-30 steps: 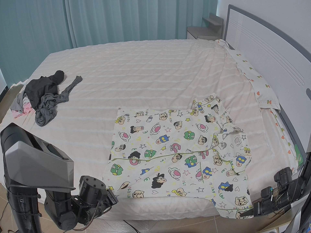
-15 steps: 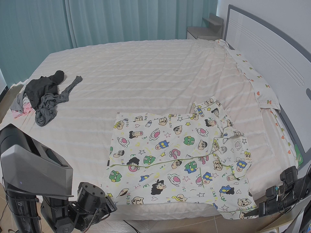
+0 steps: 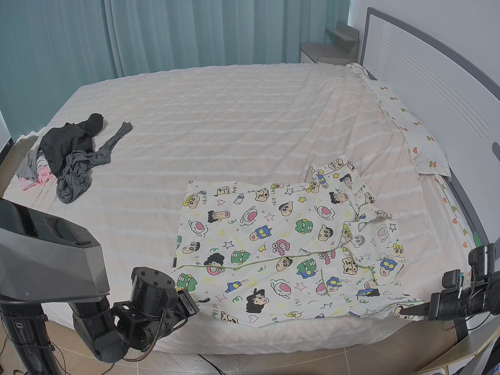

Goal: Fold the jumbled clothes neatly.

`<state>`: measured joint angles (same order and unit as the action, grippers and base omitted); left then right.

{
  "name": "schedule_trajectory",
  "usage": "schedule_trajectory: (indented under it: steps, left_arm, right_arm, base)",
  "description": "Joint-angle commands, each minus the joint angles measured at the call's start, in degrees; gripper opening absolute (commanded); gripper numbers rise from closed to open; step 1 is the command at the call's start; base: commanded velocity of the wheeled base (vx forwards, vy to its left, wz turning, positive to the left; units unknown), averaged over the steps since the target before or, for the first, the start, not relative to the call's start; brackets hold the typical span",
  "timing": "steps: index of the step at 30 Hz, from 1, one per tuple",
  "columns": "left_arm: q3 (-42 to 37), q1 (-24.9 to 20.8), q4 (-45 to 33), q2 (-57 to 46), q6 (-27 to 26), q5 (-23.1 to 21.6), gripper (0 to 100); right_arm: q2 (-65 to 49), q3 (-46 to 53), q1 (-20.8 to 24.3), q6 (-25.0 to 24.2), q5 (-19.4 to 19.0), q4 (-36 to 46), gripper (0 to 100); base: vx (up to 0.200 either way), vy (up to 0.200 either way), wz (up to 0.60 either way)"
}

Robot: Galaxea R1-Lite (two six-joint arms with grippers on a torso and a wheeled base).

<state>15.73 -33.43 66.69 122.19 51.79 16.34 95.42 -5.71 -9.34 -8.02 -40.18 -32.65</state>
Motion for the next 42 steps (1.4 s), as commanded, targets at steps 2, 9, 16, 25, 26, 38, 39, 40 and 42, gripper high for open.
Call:
schedule_trajectory:
  steps: [2,9,16,25,26,38,39,40,42]
  left_arm:
    - [9.76,1.26,-9.57,-4.24,-0.63,0.01,0]
    - [20.84,3.19,-20.99,-3.8,-0.55,-0.08,0]
    - [26.55,5.3,-24.77,-1.95,-0.46,-0.08,0]
    - [28.48,7.94,-24.77,0.95,-0.46,-0.16,0]
    - [28.75,8.11,-24.77,1.12,-0.46,-0.16,0]
    - [31.56,10.58,-24.68,5.26,-0.46,-0.16,0]
    - [31.91,10.66,-24.77,5.69,-0.46,-0.16,0]
    - [32.0,10.66,-24.77,5.78,-0.46,-0.16,0]
    - [32.53,10.84,-24.77,6.22,-0.46,-0.16,0]
  right_arm:
    - [-3.83,-5.02,0.29,-3.76,-0.78,-0.14,0]
    - [-1.81,-9.24,0.37,-6.22,-0.86,-0.22,0]
    - [2.67,-11.61,0.37,-6.39,-0.86,-3.04,0]
    - [12.25,-11.52,0.29,-6.66,-0.69,-14.99,0]
    - [12.6,-11.43,0.37,-6.66,-0.69,-15.78,0]
    - [21.3,-11.52,3.27,-11.05,2.3,-33.27,0]
    - [22.62,-11.52,3.63,-11.05,3.53,-34.77,0]
    - [22.8,-11.52,3.71,-11.05,3.79,-35.21,0]
    - [24.12,-11.52,3.98,-11.14,4.85,-36.79,0]
  base:
    - [0.0,0.0,0.0]
    - [0.0,0.0,0.0]
    - [0.0,0.0,0.0]
    - [0.0,0.0,0.0]
    - [0.0,0.0,0.0]
    - [0.0,0.0,0.0]
    - [0.0,0.0,0.0]
    - [0.0,0.0,0.0]
    - [0.0,0.0,0.0]
